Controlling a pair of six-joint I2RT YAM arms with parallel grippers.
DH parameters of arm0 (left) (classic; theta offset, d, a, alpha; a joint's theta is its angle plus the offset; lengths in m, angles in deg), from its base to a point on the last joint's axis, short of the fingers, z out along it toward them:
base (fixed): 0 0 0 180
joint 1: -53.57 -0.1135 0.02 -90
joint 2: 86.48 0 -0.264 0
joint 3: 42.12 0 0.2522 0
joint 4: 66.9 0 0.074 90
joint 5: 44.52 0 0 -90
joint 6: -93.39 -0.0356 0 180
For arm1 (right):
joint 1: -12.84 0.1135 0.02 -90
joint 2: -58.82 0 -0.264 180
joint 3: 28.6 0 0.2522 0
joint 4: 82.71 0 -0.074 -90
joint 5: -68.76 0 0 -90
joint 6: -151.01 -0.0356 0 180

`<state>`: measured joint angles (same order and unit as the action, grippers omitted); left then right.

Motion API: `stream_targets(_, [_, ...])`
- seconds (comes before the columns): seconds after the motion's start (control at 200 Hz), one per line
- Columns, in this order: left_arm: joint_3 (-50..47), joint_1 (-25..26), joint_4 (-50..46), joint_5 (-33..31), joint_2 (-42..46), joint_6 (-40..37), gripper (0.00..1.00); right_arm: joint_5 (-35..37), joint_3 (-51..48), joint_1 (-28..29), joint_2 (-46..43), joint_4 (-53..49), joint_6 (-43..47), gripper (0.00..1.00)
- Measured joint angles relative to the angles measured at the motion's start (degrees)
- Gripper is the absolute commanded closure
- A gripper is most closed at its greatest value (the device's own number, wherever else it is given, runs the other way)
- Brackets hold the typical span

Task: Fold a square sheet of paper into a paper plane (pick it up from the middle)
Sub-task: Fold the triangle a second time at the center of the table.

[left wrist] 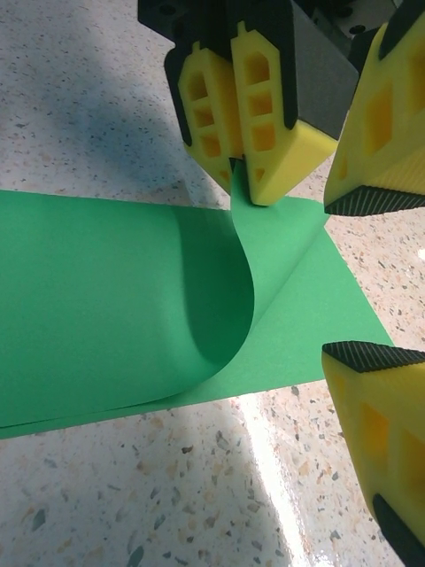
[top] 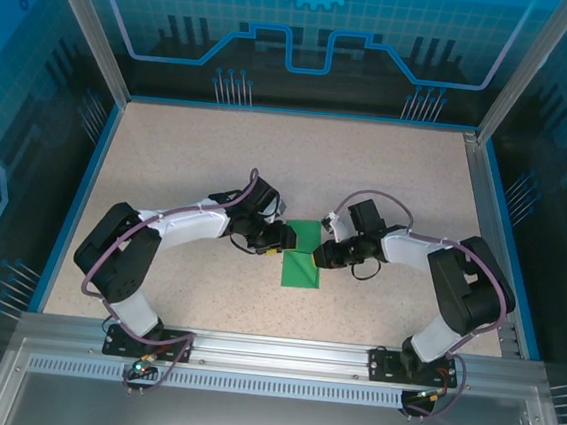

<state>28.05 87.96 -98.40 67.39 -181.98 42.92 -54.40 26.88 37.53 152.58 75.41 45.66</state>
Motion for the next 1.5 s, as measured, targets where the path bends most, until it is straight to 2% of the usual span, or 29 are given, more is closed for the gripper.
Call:
stream_targets(0.445, [0.0,0.6,0.0,0.0,0.0,-0.7,0.58,-0.5,1.9,-0.9,3.1,-0.4,0.9,0.84])
stream_targets(0.89, [0.1,2.3,0.2,0.4,-0.1,-0.4,0.66,-0.1,1.9,-1.1,3.4,-0.4,0.9,0.85])
stream_targets(1.501, [0.4,2.4,5.2,2.3,-4.0,3.7,0.71,0.9,1.9,-1.1,4.3,-0.5,0.9,0.85])
